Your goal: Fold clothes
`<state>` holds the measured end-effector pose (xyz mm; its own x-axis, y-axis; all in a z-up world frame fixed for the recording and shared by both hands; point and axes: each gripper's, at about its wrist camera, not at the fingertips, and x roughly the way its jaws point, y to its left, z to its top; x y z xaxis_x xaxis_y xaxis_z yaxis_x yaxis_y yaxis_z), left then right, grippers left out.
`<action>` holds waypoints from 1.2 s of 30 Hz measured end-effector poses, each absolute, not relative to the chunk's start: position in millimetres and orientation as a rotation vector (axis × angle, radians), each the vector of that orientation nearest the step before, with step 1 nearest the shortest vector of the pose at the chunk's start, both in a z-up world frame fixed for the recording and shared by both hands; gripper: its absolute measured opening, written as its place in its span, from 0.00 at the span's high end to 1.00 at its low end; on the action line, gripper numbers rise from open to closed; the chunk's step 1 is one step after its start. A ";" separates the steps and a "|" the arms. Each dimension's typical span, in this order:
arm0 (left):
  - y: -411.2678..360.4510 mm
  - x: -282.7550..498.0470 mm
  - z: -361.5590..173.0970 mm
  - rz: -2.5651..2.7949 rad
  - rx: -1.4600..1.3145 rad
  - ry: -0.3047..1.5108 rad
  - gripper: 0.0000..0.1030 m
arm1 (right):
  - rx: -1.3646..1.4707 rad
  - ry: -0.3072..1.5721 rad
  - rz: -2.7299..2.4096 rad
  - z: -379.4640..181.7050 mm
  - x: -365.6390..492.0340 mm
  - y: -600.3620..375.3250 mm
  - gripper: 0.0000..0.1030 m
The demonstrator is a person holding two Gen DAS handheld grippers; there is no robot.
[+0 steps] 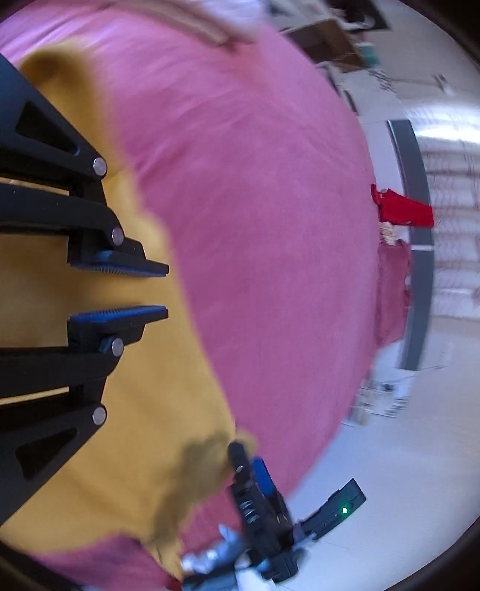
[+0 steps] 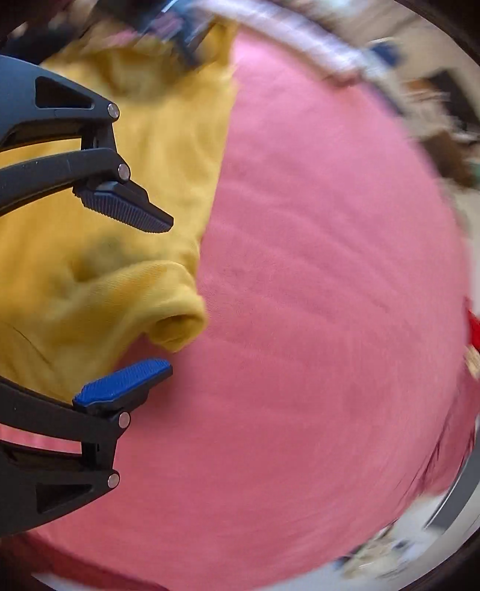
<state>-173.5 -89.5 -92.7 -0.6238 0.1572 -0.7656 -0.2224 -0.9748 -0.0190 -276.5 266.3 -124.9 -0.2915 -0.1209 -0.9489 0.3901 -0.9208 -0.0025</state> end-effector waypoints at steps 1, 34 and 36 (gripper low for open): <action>-90.1 -190.7 -101.7 2.617 -1.329 0.190 0.85 | 1.685 0.406 -2.241 -134.7 -284.5 256.4 0.29; -70.2 -6.8 -60.6 2.396 -1.057 0.122 0.87 | 1.308 -0.812 -2.122 -142.6 -10.9 385.0 0.26; -45.6 -23.1 -62.7 2.327 -1.040 0.238 0.87 | 1.337 -0.831 -2.135 -146.7 -18.4 383.4 0.26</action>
